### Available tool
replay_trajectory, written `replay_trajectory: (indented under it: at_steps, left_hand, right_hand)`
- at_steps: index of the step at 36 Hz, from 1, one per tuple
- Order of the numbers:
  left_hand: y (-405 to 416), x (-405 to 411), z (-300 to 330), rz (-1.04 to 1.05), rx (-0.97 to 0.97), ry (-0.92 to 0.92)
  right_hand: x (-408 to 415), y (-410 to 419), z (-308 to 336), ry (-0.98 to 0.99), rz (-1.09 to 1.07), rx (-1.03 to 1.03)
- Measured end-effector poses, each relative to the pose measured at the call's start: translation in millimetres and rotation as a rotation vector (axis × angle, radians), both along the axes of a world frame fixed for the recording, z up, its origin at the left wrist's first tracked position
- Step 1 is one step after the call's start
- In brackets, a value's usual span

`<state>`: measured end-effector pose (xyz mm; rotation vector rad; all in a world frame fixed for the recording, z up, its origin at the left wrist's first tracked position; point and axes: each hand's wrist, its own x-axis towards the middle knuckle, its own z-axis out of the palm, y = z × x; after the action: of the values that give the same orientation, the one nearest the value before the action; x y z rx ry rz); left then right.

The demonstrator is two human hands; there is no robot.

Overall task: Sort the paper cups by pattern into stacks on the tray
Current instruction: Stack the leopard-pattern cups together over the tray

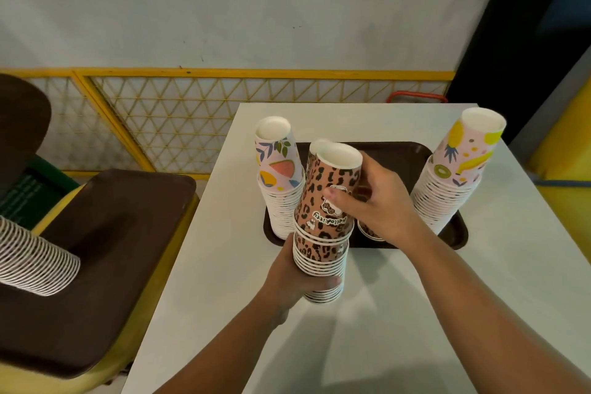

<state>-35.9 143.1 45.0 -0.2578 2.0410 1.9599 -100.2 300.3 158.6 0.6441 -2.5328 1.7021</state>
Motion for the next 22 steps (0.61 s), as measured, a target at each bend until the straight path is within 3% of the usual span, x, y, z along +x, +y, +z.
replay_trajectory:
  at_steps: [10, 14, 22]
  left_hand:
    - [-9.0, 2.0, -4.4, 0.011, -0.001, 0.005]
    - [-12.0, 2.1, -4.0, 0.011, 0.007, -0.001]
    - [-14.0, 2.8, -3.3, -0.002, 0.018, -0.012]
  right_hand:
    - [-42.0, 4.7, 27.5, -0.056, -0.264, -0.515]
    - [-73.7, -1.8, 20.3, 0.033, -0.417, -0.451]
    - [-107.4, -26.6, -22.6, 0.134, -0.420, -0.133]
